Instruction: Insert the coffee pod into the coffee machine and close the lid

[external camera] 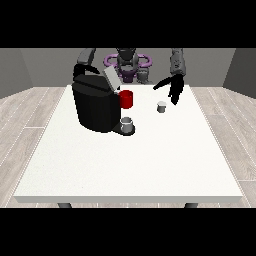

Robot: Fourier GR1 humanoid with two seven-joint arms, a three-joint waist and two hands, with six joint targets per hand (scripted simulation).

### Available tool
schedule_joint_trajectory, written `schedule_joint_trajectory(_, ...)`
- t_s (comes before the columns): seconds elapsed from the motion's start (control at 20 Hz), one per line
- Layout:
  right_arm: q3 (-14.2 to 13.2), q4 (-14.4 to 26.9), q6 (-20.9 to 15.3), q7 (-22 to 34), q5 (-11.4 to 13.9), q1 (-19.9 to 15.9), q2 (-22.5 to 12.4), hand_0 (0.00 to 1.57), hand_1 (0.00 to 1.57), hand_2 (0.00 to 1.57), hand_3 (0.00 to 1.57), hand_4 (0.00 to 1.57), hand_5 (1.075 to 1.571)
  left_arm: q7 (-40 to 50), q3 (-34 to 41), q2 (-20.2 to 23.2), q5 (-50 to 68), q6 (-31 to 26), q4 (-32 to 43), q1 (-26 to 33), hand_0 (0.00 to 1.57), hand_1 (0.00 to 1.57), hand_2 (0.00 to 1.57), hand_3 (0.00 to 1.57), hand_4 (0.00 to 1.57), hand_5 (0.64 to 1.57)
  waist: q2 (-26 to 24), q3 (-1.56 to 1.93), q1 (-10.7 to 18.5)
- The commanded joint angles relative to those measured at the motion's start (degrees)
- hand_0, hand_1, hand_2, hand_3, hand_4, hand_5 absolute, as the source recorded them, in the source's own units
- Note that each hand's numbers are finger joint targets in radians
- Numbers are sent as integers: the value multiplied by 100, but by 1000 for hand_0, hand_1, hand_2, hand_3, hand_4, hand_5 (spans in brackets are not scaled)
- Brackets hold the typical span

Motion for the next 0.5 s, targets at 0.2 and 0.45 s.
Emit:
schedule_joint_trajectory(0.2,97,94,-185,463,139,-378,70,0,0,0,0,491,1571,-135,-67,431,-792,25,1237,-750,0,0,0,0,0,1571,296,-1,-141)
schedule_joint_trajectory(0.45,-55,377,-64,-51,123,-442,-40,0,0,0,0,511,1571,19,211,779,-704,-441,1949,-1302,0,0,0,0,0,1571,618,0,-322)
